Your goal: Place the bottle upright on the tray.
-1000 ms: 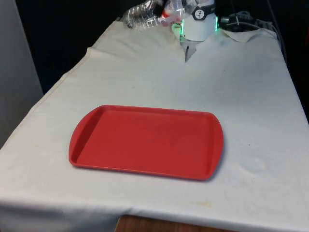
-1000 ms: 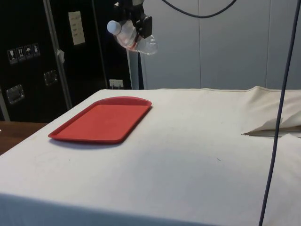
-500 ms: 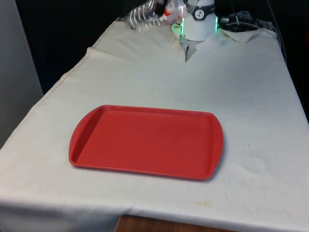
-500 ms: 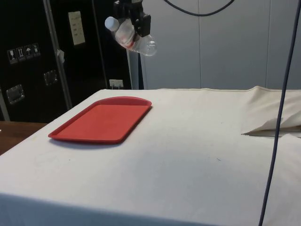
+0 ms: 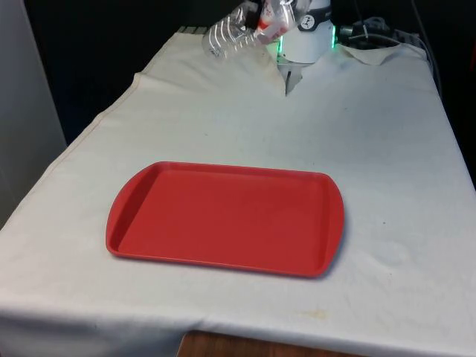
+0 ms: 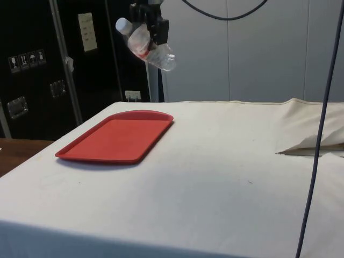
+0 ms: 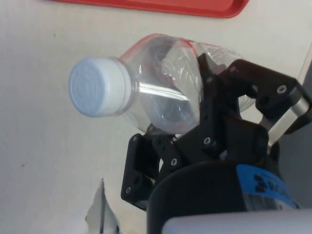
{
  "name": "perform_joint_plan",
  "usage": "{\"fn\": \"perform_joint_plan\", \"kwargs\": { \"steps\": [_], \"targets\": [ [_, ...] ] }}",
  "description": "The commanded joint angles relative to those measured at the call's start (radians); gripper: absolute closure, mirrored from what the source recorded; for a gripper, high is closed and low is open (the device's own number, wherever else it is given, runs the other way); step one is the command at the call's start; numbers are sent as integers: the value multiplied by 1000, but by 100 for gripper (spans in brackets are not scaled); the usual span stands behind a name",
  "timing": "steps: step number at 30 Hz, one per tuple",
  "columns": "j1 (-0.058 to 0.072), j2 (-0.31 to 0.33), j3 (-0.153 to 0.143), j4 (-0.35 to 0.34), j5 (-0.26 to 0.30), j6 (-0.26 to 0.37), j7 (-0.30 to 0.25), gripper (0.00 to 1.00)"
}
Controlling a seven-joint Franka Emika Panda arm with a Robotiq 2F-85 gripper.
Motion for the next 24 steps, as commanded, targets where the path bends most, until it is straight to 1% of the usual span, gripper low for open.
{"fn": "perform_joint_plan", "kwargs": {
  "steps": [1, 8, 9, 10, 12, 13, 15, 16, 17, 18, 19, 24],
  "targets": [
    [0, -2, -3, -7, 24, 21, -9, 64],
    [1, -1, -10, -18, 82, 58, -12, 64],
    [0, 1, -8, -12, 65, 43, -2, 64],
    [1, -1, -11, -19, 89, 63, -13, 64],
    [1, -1, -12, -22, 102, 71, -14, 64],
    [1, -1, -13, -24, 117, 79, -15, 64],
    [1, -1, -14, -25, 124, 83, -16, 64],
    [2, -1, -15, -29, 140, 94, -17, 64],
    [0, 1, -13, -24, 123, 80, -4, 64],
    [0, 1, -14, -25, 130, 86, -5, 64],
    [2, -1, -16, -32, 155, 103, -19, 64],
    [2, -1, -20, -38, 202, 127, -27, 64]
  ]
}}
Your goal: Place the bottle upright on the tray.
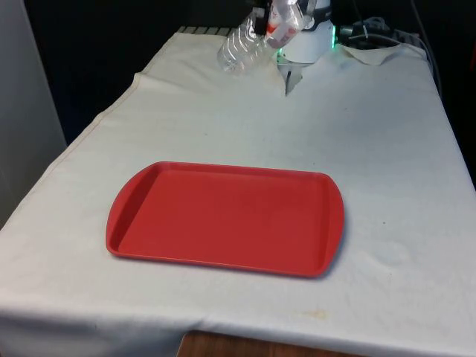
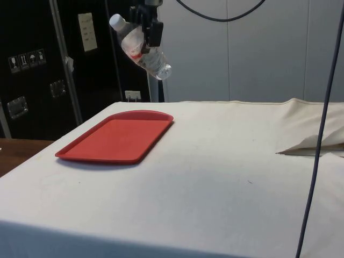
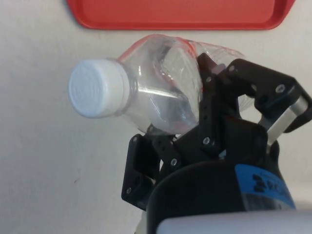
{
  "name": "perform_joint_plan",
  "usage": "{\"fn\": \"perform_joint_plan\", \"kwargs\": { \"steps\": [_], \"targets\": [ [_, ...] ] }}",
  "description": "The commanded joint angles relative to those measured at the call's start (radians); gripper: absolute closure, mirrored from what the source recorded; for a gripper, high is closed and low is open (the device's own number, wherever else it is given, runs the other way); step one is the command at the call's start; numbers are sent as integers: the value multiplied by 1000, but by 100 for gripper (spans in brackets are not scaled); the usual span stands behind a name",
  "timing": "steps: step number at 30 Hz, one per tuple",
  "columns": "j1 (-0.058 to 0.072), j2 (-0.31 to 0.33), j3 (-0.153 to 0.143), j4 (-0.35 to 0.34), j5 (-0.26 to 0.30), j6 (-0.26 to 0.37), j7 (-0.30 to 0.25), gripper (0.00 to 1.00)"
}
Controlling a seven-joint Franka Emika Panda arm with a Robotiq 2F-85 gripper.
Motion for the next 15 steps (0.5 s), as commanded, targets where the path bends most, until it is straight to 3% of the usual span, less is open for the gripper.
{"fn": "perform_joint_plan", "kwargs": {
  "steps": [1, 2, 4, 11, 12, 15],
  "targets": [
    [2, -2, -3, -7, 24, 18, -15, 64],
    [0, 0, 0, 0, 0, 0, 0, 64],
    [3, -2, -4, -11, 50, 31, -21, 64],
    [3, -2, -7, -19, 113, 58, -39, 64],
    [0, 1, -6, -15, 100, 47, -27, 64],
    [3, -2, -9, -24, 150, 73, -50, 64]
  ]
}}
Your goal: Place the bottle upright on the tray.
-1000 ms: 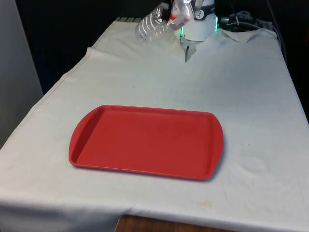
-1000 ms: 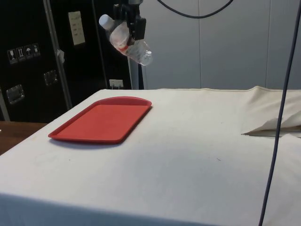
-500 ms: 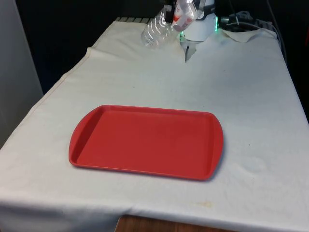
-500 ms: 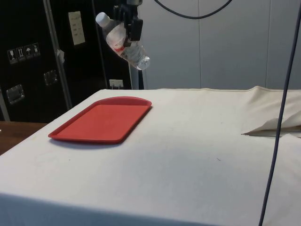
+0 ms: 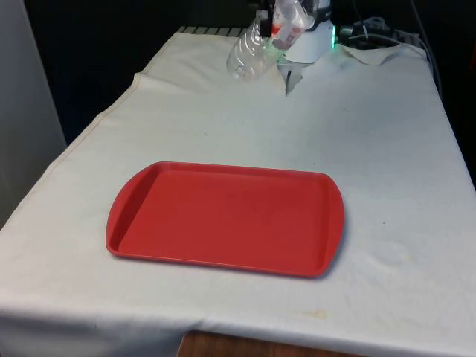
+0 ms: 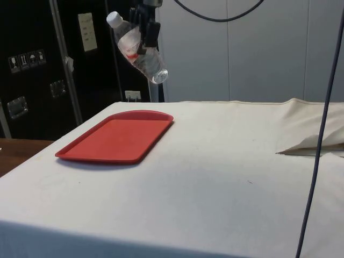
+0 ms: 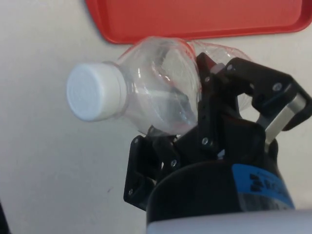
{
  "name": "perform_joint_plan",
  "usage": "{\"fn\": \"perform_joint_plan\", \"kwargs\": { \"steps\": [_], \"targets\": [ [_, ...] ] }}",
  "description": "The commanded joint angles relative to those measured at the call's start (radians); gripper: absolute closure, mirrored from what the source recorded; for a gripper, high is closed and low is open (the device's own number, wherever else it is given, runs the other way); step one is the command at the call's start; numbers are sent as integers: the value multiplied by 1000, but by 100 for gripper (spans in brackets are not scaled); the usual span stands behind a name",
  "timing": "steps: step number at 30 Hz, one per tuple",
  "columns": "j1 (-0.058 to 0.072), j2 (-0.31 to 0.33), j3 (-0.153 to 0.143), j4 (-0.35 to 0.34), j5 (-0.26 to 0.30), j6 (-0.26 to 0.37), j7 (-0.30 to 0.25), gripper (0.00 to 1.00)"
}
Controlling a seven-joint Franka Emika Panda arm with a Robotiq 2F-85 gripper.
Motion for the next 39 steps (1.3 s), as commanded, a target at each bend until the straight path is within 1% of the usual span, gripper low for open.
{"fn": "perform_joint_plan", "kwargs": {
  "steps": [1, 4, 5, 6, 7, 8, 9, 14, 15, 16, 20, 21, 22, 23, 24, 25, 29, 31, 32, 33, 36, 37, 39],
  "targets": [
    [3, -3, -2, -6, 32, 16, -18, 64],
    [4, -2, -3, -7, 60, 23, -27, 64],
    [4, -2, -3, -8, 79, 28, -34, 64],
    [0, 0, -2, -2, 58, 12, -19, 64],
    [4, -2, -3, -9, 90, 31, -38, 64],
    [4, -2, -3, -9, 90, 31, -38, 64],
    [4, -2, -4, -11, 112, 37, -46, 64],
    [4, -2, -4, -13, 161, 48, -64, 64],
    [0, 1, -3, -9, 152, 38, -55, 64],
    [4, -2, -5, -14, 182, 53, -73, 64],
    [5, -2, -5, -15, 225, 59, -90, 64],
    [5, -1, -5, -16, 245, 61, -98, 64],
    [5, -1, -5, -16, 245, 61, -98, 64],
    [5, -2, -5, -16, 258, 63, -104, 64],
    [0, 1, -4, -11, 228, 48, -86, 64],
    [5, -2, -6, -16, 280, 66, -113, 64],
    [5, -1, -6, -17, 325, 71, -133, 64],
    [5, -2, -6, -17, 359, 73, -148, 64],
    [0, 2, -5, -13, 331, 61, -131, 64],
    [5, -1, -6, -17, 370, 73, -153, 64],
    [5, -1, -6, -16, 404, 74, -169, 64],
    [5, -1, -7, -16, 426, 75, -180, 64],
    [5, -1, -7, -16, 437, 74, -185, 64]
  ]
}}
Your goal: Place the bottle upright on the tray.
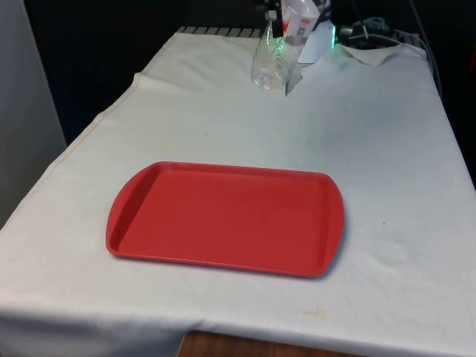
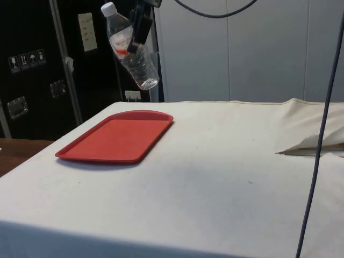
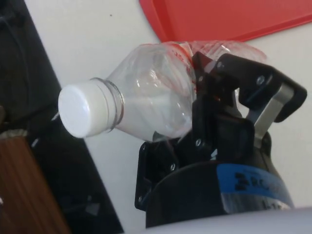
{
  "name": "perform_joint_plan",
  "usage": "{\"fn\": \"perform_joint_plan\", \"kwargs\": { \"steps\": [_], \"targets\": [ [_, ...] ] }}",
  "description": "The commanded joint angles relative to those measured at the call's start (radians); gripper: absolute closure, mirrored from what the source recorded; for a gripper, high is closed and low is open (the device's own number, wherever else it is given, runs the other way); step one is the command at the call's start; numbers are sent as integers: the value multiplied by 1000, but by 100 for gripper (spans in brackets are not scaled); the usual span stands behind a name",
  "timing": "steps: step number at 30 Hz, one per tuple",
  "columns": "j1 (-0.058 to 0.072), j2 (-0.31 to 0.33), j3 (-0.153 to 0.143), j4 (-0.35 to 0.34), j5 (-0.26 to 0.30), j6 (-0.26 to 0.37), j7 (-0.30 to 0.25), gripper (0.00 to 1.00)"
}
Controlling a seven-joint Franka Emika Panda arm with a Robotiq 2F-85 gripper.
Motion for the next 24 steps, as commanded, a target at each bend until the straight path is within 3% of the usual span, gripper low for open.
{"fn": "perform_joint_plan", "kwargs": {
  "steps": [1, 2, 3, 4, 8, 10, 11, 13, 19, 20, 21, 24],
  "targets": [
    [5, -3, 0, -2, 35, 11, -19, 64],
    [5, -4, 0, -2, 47, 11, -25, 64],
    [0, 0, 0, 0, 22, 0, -9, 64],
    [5, -4, -1, -2, 59, 11, -30, 64],
    [5, -4, -1, -1, 116, 9, -59, 64],
    [5, -4, -2, 0, 141, 9, -71, 64],
    [0, 0, -2, 0, 119, 1, -58, 64],
    [5, -4, -3, 0, 174, 7, -88, 64],
    [4, -4, -5, 2, 246, 3, -125, 64],
    [0, 0, -4, 0, 217, 0, -107, 64],
    [4, -4, -5, 2, 260, 3, -132, 64],
    [4, -4, -6, 3, 307, 0, -158, 64]
  ]
}}
